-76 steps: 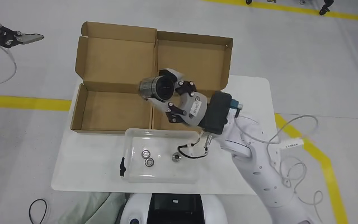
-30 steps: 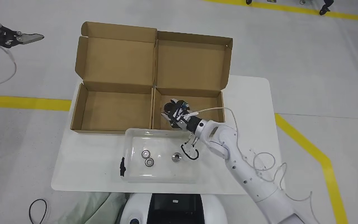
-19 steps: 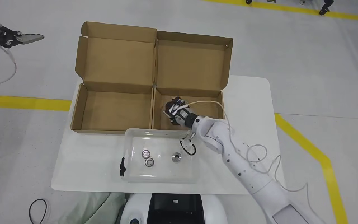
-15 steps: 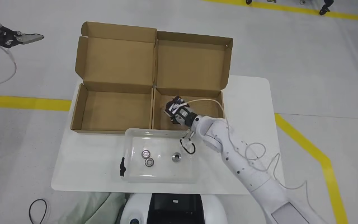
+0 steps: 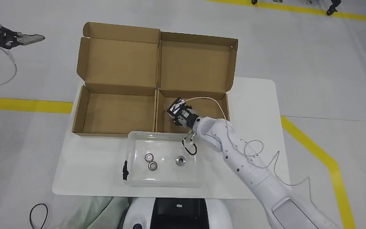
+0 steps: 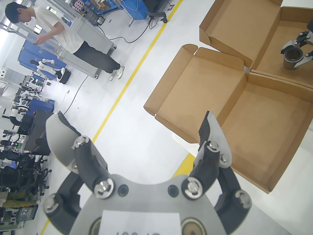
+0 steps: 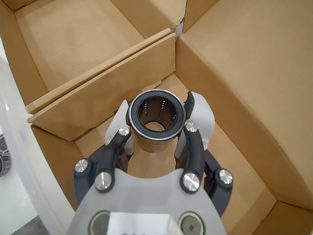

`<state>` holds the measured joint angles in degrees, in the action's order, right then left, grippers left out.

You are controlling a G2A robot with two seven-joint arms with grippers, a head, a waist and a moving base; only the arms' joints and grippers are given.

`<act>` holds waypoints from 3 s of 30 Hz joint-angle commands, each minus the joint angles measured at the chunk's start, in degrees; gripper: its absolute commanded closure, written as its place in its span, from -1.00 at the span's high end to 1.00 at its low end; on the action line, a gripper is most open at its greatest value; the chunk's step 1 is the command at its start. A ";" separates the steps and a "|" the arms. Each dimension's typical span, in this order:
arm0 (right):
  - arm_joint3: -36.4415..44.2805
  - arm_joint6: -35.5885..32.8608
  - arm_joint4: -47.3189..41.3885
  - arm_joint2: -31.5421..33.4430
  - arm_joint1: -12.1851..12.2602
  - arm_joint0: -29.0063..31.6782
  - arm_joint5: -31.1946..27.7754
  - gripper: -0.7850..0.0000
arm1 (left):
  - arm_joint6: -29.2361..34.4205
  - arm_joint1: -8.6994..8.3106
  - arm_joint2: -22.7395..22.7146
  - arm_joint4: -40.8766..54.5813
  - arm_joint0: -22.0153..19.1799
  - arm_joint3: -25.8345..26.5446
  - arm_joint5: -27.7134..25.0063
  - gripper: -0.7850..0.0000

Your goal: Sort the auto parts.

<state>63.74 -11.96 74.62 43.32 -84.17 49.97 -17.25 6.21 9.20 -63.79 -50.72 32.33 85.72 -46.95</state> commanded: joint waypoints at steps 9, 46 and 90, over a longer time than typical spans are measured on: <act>-2.25 0.50 -0.31 -0.28 -0.91 -0.91 0.15 0.11 | 0.00 0.00 0.00 0.00 0.00 0.00 0.00 1.00; 30.80 3.29 3.41 11.50 4.98 18.65 -11.77 1.00 | 0.00 0.00 0.00 0.00 0.00 0.00 0.00 1.00; 30.80 3.29 3.41 11.50 4.98 18.65 -11.77 1.00 | 0.00 0.00 0.00 0.00 0.00 0.00 0.00 1.00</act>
<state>94.53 -8.67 78.02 54.82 -79.19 68.62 -29.02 6.21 9.20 -63.79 -50.72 32.33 85.72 -46.95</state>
